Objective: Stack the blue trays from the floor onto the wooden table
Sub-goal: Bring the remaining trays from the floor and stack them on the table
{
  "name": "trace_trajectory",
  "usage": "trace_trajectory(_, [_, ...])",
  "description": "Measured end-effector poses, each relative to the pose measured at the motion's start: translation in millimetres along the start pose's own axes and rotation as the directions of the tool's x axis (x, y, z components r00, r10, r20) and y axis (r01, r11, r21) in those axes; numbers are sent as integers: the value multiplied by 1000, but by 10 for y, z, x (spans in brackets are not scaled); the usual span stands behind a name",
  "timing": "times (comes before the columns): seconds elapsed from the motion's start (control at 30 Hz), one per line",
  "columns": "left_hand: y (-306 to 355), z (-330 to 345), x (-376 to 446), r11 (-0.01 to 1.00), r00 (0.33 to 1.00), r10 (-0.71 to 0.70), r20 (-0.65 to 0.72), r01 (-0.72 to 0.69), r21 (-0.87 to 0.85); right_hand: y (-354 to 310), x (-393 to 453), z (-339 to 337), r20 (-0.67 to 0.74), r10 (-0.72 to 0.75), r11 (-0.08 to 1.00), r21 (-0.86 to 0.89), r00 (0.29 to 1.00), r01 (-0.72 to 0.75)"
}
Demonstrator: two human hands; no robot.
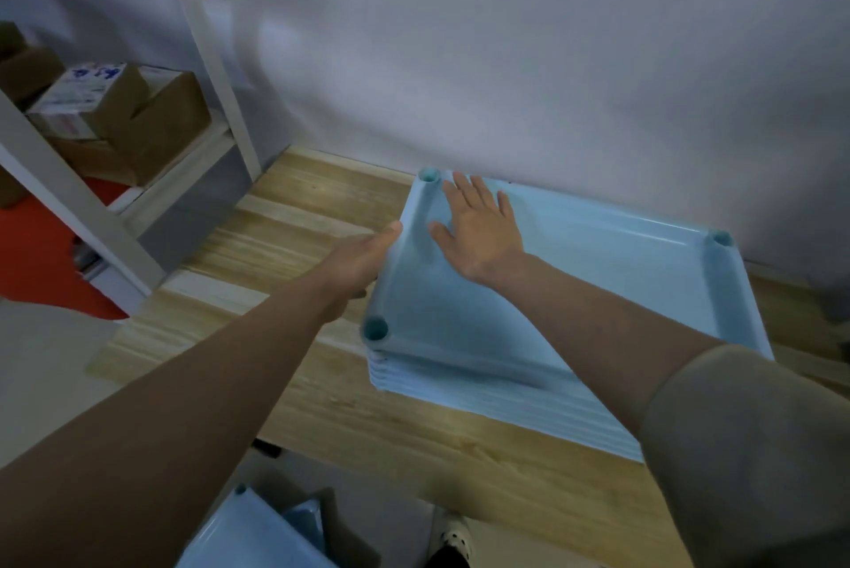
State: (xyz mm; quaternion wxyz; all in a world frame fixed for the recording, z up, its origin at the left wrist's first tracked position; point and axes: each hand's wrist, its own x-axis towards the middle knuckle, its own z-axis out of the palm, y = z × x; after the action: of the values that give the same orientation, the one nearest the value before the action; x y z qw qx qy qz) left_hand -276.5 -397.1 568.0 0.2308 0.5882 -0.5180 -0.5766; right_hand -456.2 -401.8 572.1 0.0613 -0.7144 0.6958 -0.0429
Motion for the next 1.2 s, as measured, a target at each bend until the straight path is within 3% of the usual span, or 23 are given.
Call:
trace_trajectory(0.27, [44,261,335,981,987,121,-109,-102,164,184,357,148,60,8,996,-95,998,-2])
trace_trajectory(0.7, [-31,289,451,983,993,68,-91,-51,179,256,396,197,111,-39,996,-79,993,48])
trace_trajectory(0.8, [-52,299,473,944,977,116,-180,-52,324,337,264,118,106,-66,998,8,992,66])
trace_trajectory(0.9, [-60,347,477,738,890,297,-346,16,675,501,-40,77,59,29,996,77,998,-33])
trace_trajectory(0.97, [-24,452,397,582,843,462,-276,-54,811,662,-281,52,51,104,990,87,993,-108])
trace_trajectory(1.03, [50,641,317,459,817,566,-110,-202,865,826,-526,14,36,180,978,98,983,-183])
trace_trajectory(1.1, [150,948,253,374,813,576,81,-351,859,986,-769,-43,5,257,961,106,966,-256])
trace_trajectory(1.2, [281,1479,90,302,824,479,302,-478,825,1249,-1077,-125,-72,373,921,145,925,-361])
